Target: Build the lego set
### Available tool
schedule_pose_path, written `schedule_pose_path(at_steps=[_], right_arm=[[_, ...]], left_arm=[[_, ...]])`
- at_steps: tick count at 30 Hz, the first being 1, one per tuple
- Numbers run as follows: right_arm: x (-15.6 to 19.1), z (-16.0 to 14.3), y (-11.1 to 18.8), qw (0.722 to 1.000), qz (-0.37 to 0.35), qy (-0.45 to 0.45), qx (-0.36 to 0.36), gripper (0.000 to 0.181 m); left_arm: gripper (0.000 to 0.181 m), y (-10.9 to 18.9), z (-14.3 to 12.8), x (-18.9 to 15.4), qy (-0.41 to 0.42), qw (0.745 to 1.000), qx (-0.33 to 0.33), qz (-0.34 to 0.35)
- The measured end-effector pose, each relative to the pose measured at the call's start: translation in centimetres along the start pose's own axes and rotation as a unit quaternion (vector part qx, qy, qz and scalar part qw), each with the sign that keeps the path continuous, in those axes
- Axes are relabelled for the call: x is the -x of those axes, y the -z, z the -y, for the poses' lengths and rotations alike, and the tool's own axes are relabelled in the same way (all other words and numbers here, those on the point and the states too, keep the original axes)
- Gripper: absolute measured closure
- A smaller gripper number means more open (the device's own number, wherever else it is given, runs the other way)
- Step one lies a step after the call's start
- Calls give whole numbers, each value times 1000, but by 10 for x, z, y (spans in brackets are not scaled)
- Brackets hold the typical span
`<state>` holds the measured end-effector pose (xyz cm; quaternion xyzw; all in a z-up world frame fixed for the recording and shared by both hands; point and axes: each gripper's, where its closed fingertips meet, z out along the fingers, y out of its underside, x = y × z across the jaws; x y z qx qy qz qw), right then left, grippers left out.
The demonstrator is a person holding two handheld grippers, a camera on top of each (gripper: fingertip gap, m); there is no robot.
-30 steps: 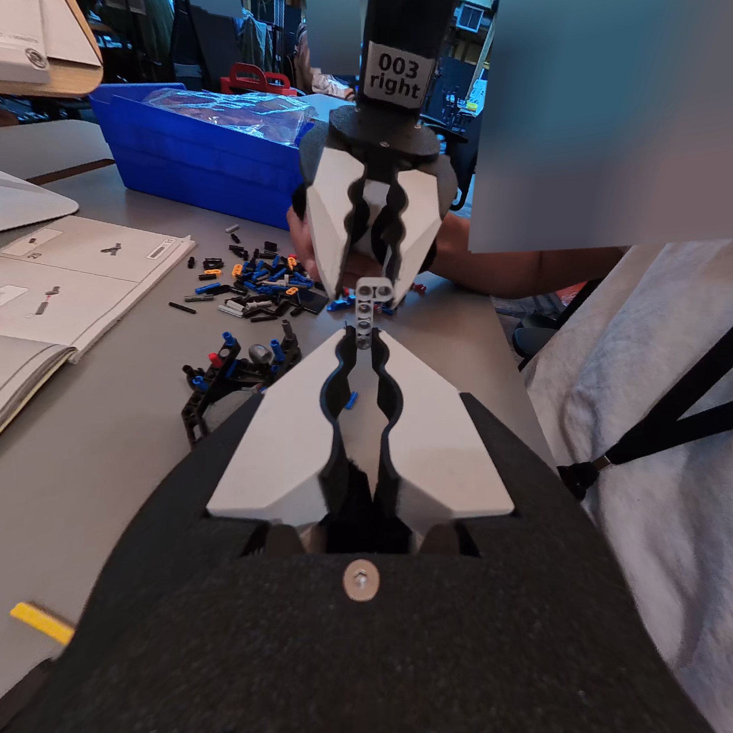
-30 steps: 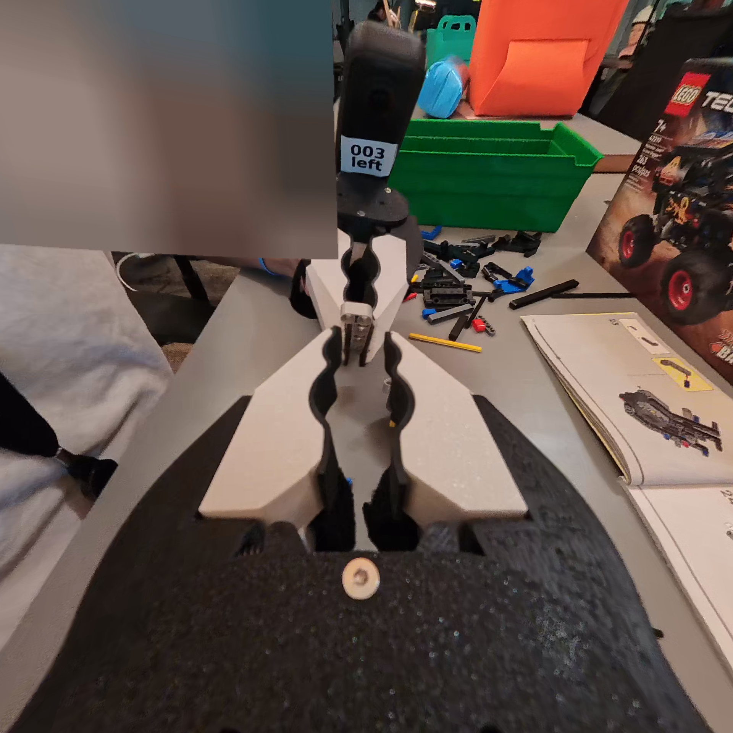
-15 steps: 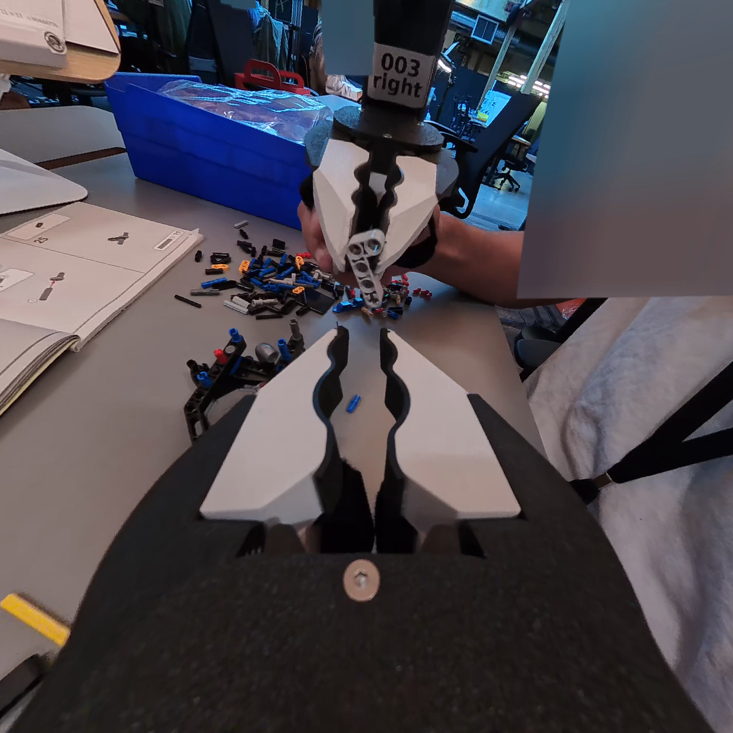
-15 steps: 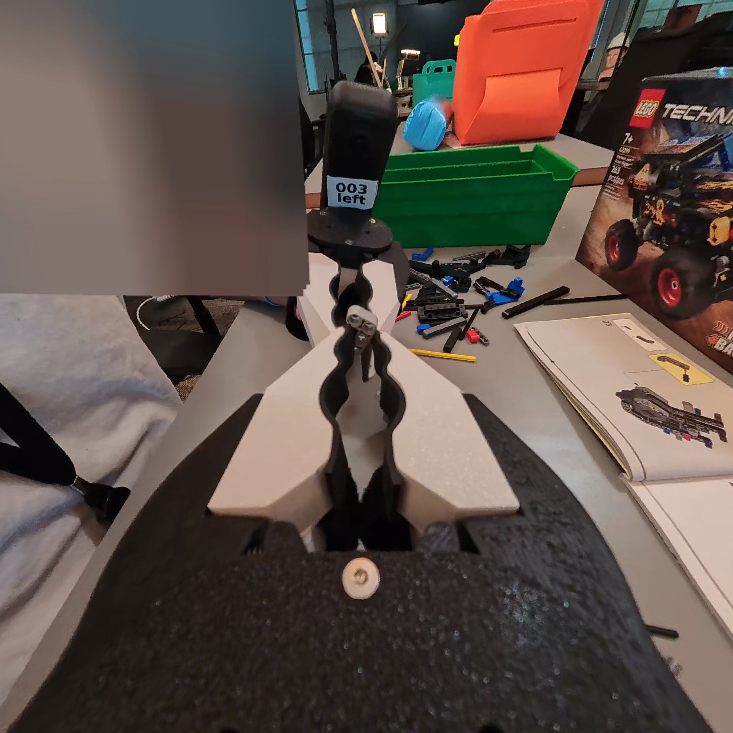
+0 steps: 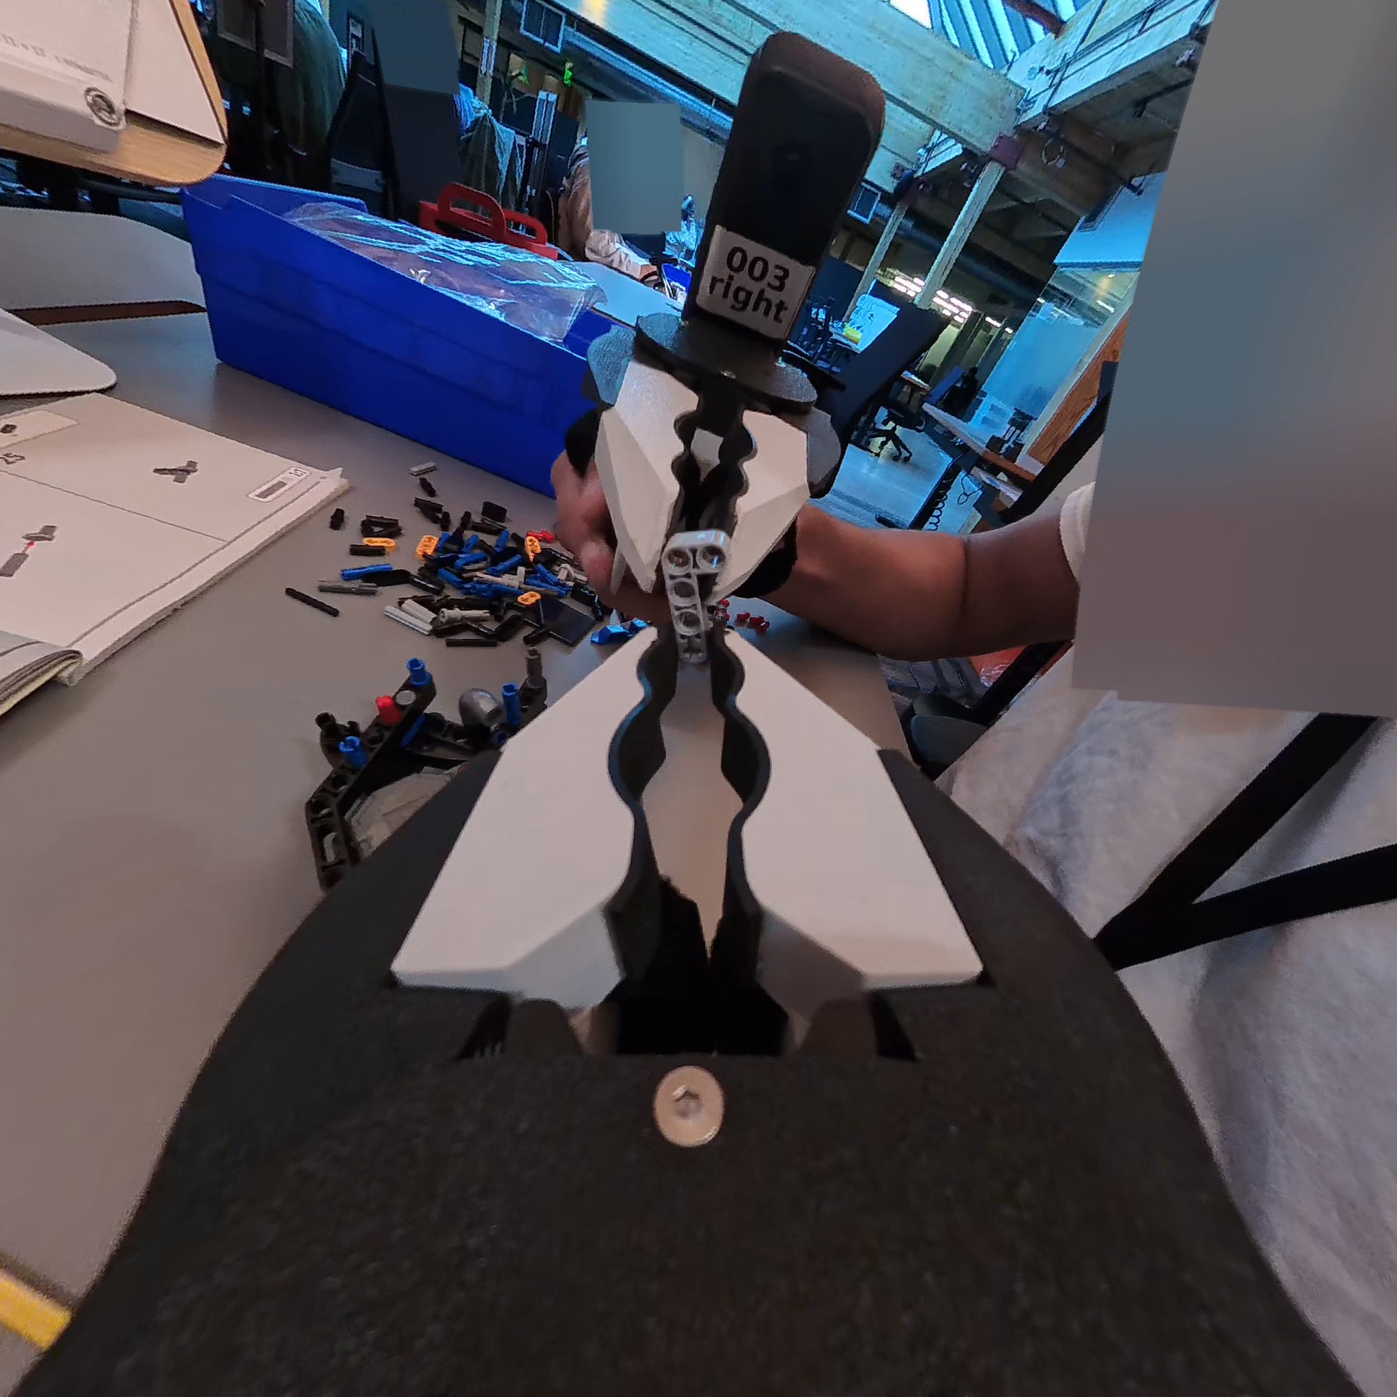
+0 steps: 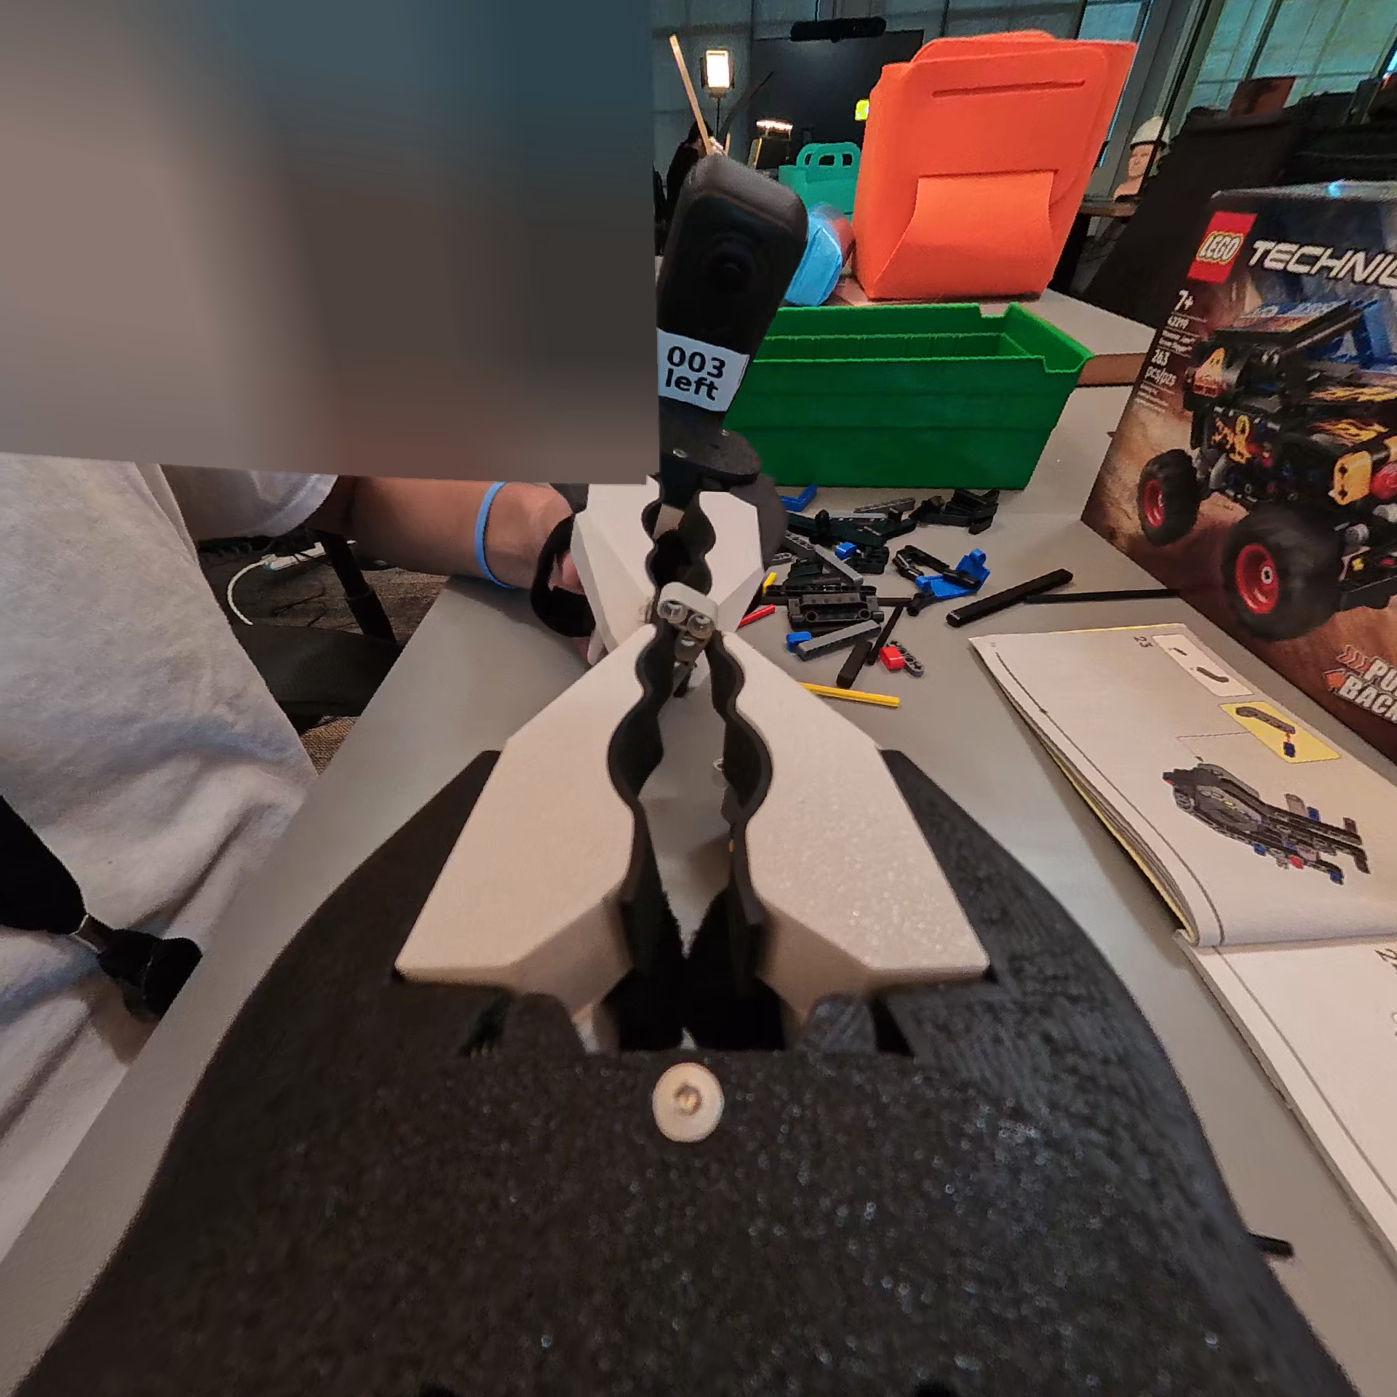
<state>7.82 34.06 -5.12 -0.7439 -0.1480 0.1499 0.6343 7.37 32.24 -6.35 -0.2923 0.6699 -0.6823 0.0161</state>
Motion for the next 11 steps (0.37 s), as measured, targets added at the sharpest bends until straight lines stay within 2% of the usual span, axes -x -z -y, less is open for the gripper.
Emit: schedule_pose_path(at_steps=[7, 9, 11], right_arm=[[9, 9, -1, 999, 21, 3, -34, 173], [2, 6, 4, 1000, 6, 3, -11, 166], [2, -18, 10, 997, 22, -4, 68, 163]], left_arm=[[176, 4, 5, -10, 10, 999, -13, -38], [176, 11, 13, -9, 15, 998, -37, -44], [176, 19, 18, -3, 5, 999, -46, -25]])
